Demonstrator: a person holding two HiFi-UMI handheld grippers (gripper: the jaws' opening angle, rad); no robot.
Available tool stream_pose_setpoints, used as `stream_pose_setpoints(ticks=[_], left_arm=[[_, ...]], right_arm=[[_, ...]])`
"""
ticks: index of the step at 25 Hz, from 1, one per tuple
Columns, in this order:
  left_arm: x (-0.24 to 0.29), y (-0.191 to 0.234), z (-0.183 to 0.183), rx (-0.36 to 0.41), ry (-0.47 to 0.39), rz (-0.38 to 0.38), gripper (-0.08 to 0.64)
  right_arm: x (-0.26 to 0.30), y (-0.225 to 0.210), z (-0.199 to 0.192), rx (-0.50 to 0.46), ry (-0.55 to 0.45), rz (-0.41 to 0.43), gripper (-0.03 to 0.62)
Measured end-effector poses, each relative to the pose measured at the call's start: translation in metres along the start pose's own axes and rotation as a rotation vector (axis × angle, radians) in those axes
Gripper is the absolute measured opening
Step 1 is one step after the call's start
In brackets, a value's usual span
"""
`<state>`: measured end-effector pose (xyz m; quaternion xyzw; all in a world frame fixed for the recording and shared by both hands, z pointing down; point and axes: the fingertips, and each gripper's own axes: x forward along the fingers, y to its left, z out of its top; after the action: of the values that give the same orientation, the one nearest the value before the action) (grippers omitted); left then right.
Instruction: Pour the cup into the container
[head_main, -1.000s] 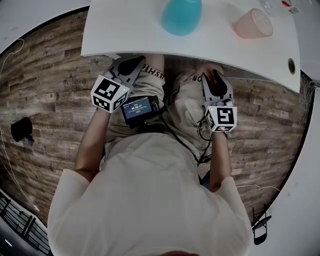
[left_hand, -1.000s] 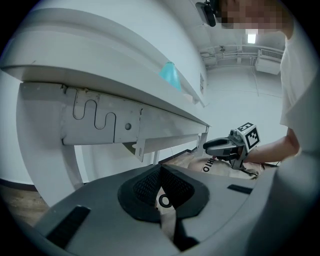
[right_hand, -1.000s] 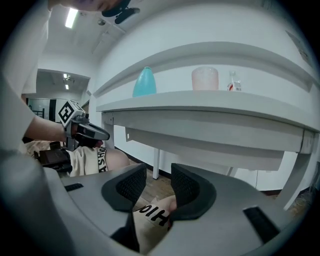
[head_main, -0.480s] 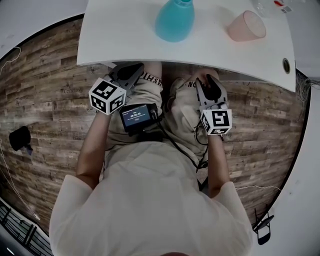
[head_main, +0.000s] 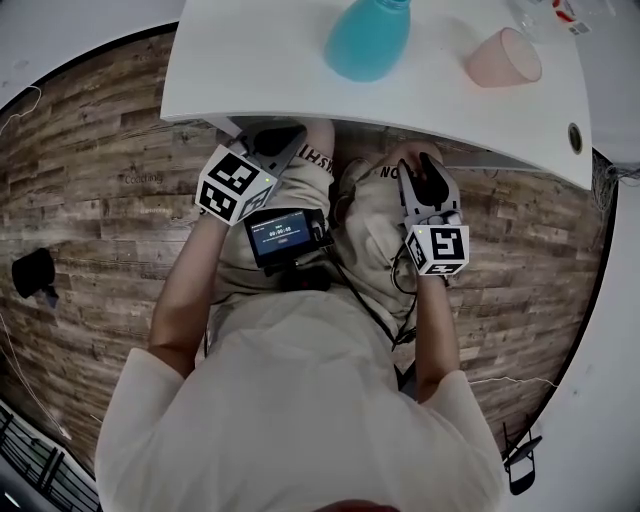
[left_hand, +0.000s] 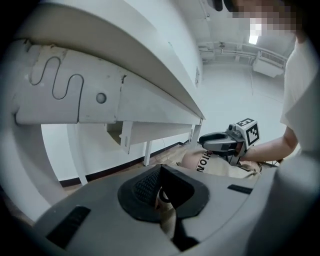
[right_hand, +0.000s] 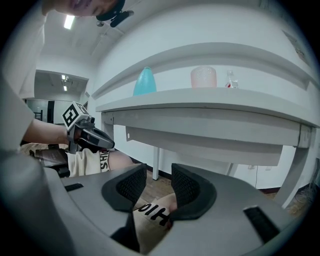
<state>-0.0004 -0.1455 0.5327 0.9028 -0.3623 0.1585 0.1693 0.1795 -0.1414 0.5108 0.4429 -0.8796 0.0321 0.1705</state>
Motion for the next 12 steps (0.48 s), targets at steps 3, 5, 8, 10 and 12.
stream_pose_setpoints(ticks=[3,5,8,10,12], left_arm=[[0.001,-0.0028,0.0001,0.038,0.012,0.013,0.009],[0.0023,-0.0053,0.0005,0.051,0.016,0.015,0.011],[0.003,-0.0075,0.0007,0.047,0.014,0.011,0.009],[0.0025,-0.0073,0.0009,0.034,0.007,0.008,0.009],[0.002,-0.0065,0.0016,0.018,-0.003,0.008,0.01]], right_arm=[[-0.0004,0.0028,0.003,0.0,-0.007,0.001,0.153],[-0.0018,0.0022,0.0046,0.006,-0.012,0.001,0.153],[-0.0048,0.0014,0.0045,0.015,-0.018,-0.004,0.153],[-0.0058,0.0026,0.0048,0.012,-0.022,-0.004,0.153],[-0.0063,0.0035,0.006,0.01,-0.027,-0.005,0.153]])
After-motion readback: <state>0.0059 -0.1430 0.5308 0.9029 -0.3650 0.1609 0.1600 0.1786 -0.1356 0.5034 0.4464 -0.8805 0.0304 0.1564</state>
